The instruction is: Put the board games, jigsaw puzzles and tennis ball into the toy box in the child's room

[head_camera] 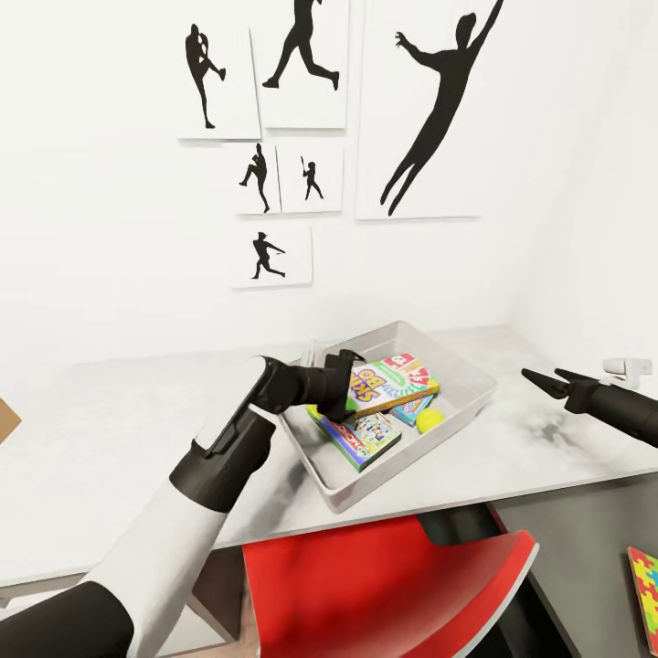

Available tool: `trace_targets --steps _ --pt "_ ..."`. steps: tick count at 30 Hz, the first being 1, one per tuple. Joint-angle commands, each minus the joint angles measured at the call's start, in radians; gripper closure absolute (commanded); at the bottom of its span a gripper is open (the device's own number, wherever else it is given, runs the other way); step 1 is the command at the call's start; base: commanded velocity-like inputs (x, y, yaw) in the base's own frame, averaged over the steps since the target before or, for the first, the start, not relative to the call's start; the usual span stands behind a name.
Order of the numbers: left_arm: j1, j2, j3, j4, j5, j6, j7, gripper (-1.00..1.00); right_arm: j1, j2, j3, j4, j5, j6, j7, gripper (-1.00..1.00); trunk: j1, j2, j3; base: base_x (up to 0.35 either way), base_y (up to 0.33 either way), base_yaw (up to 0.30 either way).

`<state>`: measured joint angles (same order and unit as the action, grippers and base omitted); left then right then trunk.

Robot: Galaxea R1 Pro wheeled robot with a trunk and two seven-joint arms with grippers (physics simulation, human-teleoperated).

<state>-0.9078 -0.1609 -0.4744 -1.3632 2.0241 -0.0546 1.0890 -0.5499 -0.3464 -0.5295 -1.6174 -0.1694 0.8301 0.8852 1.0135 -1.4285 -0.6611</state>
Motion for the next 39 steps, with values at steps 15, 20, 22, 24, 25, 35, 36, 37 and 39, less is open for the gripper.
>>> trace_targets --steps 15,20,22,24,25,35,36,37,39 --pt "-0.014 0.002 0.057 -0.203 0.010 -0.003 0.161 -1.00 -0.001 0.000 0.000 0.000 -0.001 0.000 0.002 -1.00 0.000 -0.001 -0.001 0.000 0.000 0.000" --pt "-0.118 0.003 0.057 -0.233 0.001 0.137 0.201 -1.00 0.000 -0.003 -0.006 0.000 -0.001 -0.004 0.004 -1.00 0.000 -0.001 -0.001 0.000 0.000 0.000" --pt "-0.153 0.006 0.050 -0.241 -0.020 0.260 0.207 -1.00 -0.001 -0.017 -0.016 -0.001 0.000 0.002 0.004 -1.00 0.000 -0.001 -0.001 0.000 0.000 0.000" --pt "-0.167 0.008 0.033 -0.242 -0.055 0.291 0.209 -1.00 -0.001 -0.019 -0.024 -0.001 -0.001 0.005 0.004 -1.00 0.000 -0.001 -0.001 0.000 0.000 0.000" --pt "-0.174 0.008 0.017 -0.243 -0.080 0.303 0.210 -1.00 -0.001 -0.020 -0.027 -0.001 -0.001 0.006 0.004 -1.00 0.000 -0.001 -0.001 0.000 0.000 0.000" --pt "-0.202 0.008 -0.092 -0.244 -0.282 0.360 0.201 -1.00 -0.002 -0.023 -0.051 -0.001 -0.001 0.012 0.003 -1.00 0.000 -0.001 -0.001 -0.030 0.000 -0.039" --pt "-0.202 0.008 -0.093 -0.244 -0.283 0.361 0.200 -1.00 -0.001 -0.023 -0.051 -0.001 -0.001 0.012 0.003 -1.00 0.000 -0.001 -0.001 -0.205 0.000 -0.155" --pt "-0.202 0.008 -0.093 -0.244 -0.283 0.361 0.200 -1.00 -0.001 -0.023 -0.051 -0.001 -0.001 0.012 0.003 -1.00 0.000 -0.001 -0.001 -0.230 0.006 -0.170" --pt "-0.202 0.009 -0.093 -0.244 -0.284 0.361 0.200 -1.00 -0.001 -0.023 -0.051 -0.001 -0.001 0.013 0.003 -1.00 0.000 -0.001 0.000 -0.258 0.029 -0.197"
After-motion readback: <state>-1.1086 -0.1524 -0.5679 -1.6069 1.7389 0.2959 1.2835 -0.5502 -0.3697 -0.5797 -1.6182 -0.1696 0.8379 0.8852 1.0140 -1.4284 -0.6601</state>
